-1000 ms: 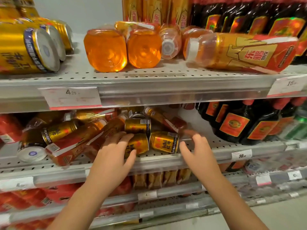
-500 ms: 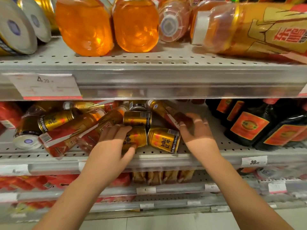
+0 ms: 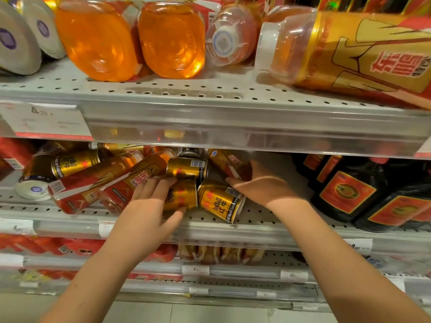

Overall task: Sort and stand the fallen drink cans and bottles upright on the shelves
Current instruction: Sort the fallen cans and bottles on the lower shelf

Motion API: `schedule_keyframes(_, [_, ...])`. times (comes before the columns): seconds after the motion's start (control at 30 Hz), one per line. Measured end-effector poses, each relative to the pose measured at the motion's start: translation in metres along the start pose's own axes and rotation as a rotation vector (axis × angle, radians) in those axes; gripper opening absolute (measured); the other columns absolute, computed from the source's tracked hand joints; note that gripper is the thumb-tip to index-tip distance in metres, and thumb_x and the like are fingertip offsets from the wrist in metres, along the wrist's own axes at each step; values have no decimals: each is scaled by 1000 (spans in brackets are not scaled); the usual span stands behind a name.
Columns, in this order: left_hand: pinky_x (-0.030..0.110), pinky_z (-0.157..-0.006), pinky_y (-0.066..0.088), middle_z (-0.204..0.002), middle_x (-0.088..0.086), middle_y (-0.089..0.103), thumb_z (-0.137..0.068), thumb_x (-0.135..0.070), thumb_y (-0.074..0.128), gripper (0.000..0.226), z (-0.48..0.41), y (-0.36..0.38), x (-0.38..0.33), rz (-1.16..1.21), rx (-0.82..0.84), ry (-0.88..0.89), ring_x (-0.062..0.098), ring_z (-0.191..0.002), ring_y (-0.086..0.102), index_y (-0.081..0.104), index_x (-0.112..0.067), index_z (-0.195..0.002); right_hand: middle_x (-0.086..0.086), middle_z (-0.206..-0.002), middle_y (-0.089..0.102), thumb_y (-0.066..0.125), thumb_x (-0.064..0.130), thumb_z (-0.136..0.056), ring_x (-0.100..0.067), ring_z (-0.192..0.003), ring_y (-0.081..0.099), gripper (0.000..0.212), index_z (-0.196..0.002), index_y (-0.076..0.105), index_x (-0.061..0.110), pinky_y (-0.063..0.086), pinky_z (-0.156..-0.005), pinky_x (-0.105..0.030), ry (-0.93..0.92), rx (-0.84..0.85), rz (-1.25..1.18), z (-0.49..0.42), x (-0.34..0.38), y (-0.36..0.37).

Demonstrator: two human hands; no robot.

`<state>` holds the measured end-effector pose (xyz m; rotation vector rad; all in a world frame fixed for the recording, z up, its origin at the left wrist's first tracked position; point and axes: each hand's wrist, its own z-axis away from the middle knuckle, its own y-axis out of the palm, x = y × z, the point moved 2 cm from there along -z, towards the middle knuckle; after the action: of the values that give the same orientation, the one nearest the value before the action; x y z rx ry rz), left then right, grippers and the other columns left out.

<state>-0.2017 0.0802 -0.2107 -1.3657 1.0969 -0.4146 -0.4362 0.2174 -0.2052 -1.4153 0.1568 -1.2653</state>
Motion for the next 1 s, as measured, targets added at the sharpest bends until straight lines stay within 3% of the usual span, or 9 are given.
schedule_keyframes(0.17, [39,-114,36,-149,-4,39,-94,-50,58,68,-1,-2,3,-18,32,15,19,-140,31,32,-31,-154,6,-111,59,71,64,-79,-14,-92,57,69,-133,48,27,45,-72,-29,-36,-14,0,-2,-2,-1])
schedule_keyframes(0.23, [40,-116,35,-153,-4,37,-95,-52,56,68,-2,-3,3,-20,48,7,20,-143,29,29,-34,-155,5,-114,62,69,65,-80,-16,-96,60,67,-133,50,28,50,-77,-32,-49,-39,5,0,-4,-3])
schedule_keyframes(0.3, [42,-118,34,-156,-4,35,-95,-54,54,69,-3,-4,4,-24,70,-6,21,-147,27,26,-36,-155,3,-116,64,66,65,-82,-18,-98,62,62,-130,53,27,53,-84,-36,-50,-102,38,4,-7,-4])
schedule_keyframes(0.43, [43,-118,34,-156,-4,34,-95,-55,54,70,-5,-5,4,-28,92,-21,22,-147,26,25,-36,-155,0,-109,66,60,65,-85,-22,-94,62,52,-121,58,27,51,-78,-33,-3,-298,78,17,-27,-10])
schedule_keyframes(0.57, [42,-118,32,-154,-3,35,-95,-52,57,69,-6,-3,1,-22,79,-40,22,-145,25,27,-34,-155,-6,-116,65,61,61,-86,-30,-106,62,53,-122,57,22,52,-86,-38,96,-389,40,27,-51,-25])
schedule_keyframes(0.8, [43,-117,33,-152,0,39,-94,-54,58,70,-11,0,-6,-30,82,-48,24,-142,30,31,-30,-154,-17,-130,54,60,56,-91,-37,-120,53,66,-137,44,11,47,-96,-41,160,-376,122,34,-57,-31])
schedule_keyframes(0.87, [44,-116,34,-151,0,40,-94,-55,57,71,-12,0,-5,-37,88,-48,25,-141,32,31,-30,-154,-18,-144,41,62,47,-91,-39,-132,40,75,-150,30,13,36,-107,-43,104,-429,300,37,-46,-34])
schedule_keyframes(0.93, [44,-114,35,-149,1,42,-94,-56,56,71,-12,1,-5,-36,86,-46,25,-139,33,31,-29,-154,-16,-155,28,63,41,-88,-38,-141,27,84,-156,18,21,24,-116,-45,-78,-454,417,38,-28,-36])
schedule_keyframes(1.0, [44,-114,36,-149,1,42,-94,-57,56,71,-11,2,-5,-31,81,-43,25,-139,33,31,-29,-155,-6,-163,19,60,39,-87,-33,-147,18,88,-158,9,34,18,-120,-44,-287,-329,358,35,-6,-30])
